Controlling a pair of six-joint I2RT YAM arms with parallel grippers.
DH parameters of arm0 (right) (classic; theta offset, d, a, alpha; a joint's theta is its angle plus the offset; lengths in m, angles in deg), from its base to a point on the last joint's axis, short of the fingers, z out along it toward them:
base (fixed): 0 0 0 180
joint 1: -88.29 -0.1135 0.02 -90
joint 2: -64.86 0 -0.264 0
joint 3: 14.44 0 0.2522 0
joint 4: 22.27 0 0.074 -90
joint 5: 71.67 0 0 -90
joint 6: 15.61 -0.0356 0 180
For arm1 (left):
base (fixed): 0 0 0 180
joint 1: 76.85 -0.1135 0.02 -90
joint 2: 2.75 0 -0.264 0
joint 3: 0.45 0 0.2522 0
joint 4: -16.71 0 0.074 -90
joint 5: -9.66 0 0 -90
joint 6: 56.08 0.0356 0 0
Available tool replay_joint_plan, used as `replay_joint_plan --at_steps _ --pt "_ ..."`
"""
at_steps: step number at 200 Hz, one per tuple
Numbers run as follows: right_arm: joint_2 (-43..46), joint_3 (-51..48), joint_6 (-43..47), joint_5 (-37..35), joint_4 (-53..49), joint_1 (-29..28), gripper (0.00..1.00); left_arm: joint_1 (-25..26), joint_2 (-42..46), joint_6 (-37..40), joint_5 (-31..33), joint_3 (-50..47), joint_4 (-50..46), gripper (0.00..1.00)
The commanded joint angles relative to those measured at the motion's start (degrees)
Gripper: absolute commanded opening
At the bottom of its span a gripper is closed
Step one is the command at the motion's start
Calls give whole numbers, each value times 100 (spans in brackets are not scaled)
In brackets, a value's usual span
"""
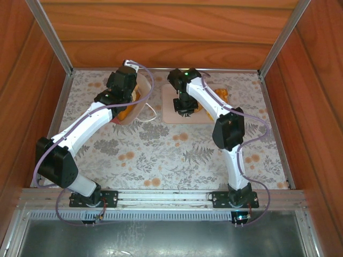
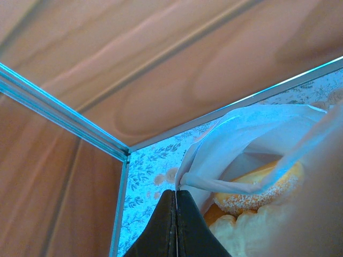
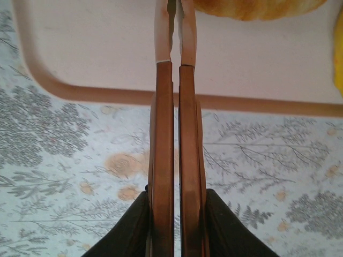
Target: Take the fake bread out of the paper bag
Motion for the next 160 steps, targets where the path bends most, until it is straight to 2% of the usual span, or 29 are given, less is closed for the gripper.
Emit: replay_joint_plan --at_steps 1,160 --pt "318 -145 -83 -289 -381 51 26 -56 102 -132 -4 145 185 0" --pt "555 -609 -51 -431 -397 115 29 -54 126 -175 -79 169 159 0"
